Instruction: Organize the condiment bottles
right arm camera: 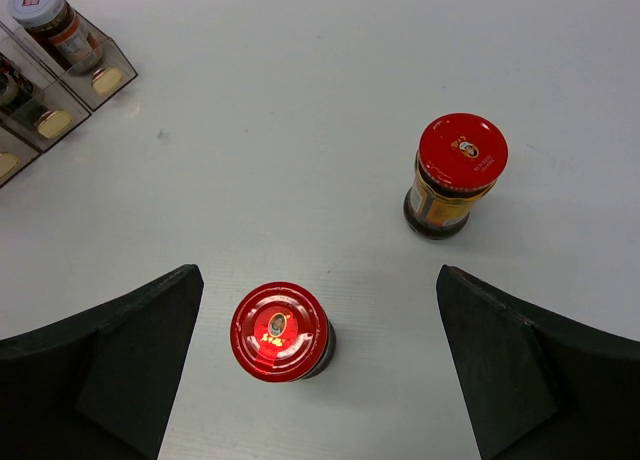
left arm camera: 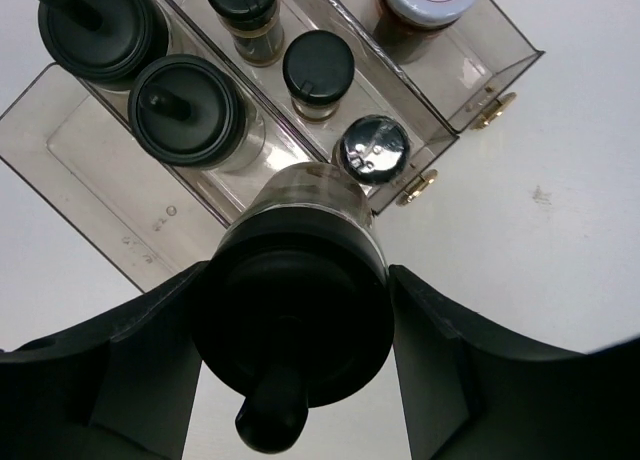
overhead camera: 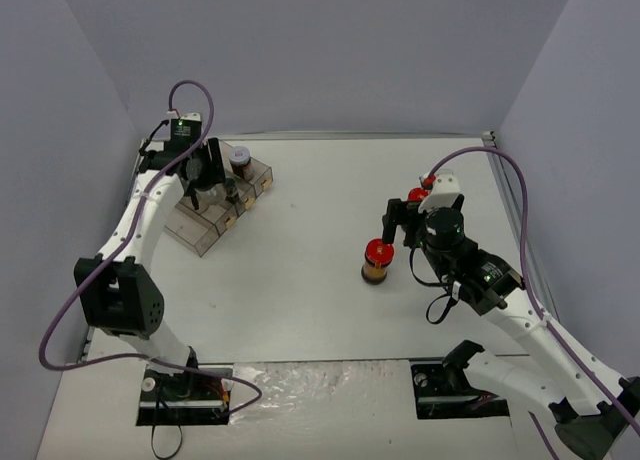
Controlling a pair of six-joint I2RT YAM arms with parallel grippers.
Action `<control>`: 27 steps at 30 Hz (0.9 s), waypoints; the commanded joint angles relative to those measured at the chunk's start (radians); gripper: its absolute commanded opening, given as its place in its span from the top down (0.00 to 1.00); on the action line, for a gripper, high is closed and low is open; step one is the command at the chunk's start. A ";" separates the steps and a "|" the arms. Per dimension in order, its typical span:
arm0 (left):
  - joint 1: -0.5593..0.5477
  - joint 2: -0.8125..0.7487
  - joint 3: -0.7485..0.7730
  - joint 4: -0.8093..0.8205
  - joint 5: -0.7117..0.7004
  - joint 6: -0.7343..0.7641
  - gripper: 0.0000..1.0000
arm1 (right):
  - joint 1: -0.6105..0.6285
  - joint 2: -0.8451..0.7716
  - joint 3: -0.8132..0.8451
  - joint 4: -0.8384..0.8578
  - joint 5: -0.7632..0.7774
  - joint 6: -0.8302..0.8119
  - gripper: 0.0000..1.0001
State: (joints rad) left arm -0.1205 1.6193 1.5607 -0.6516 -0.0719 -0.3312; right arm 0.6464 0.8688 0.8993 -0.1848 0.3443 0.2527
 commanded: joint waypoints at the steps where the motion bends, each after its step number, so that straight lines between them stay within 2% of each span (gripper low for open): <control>1: 0.027 0.059 0.086 0.064 -0.011 0.019 1.00 | -0.011 -0.009 0.016 0.044 0.013 -0.008 0.00; 8: 0.045 0.135 0.093 0.070 -0.015 0.009 1.00 | -0.011 -0.027 0.012 0.032 0.016 0.003 0.00; 13: 0.045 0.150 0.045 0.100 -0.017 0.003 0.98 | -0.012 -0.041 0.002 0.021 0.022 0.011 0.00; 21: 0.044 0.156 -0.019 0.132 -0.018 0.001 0.38 | -0.012 -0.029 -0.005 0.019 0.012 0.015 0.00; 24: 0.044 0.149 -0.031 0.133 -0.020 0.008 0.27 | -0.013 -0.030 -0.005 0.019 0.010 0.016 0.00; 27: 0.044 0.146 -0.033 0.132 -0.019 0.013 0.21 | -0.013 -0.031 -0.006 0.019 0.012 0.014 0.00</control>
State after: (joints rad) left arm -0.0830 1.8175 1.4972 -0.5787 -0.0762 -0.3260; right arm 0.6407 0.8341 0.8908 -0.2070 0.3439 0.2615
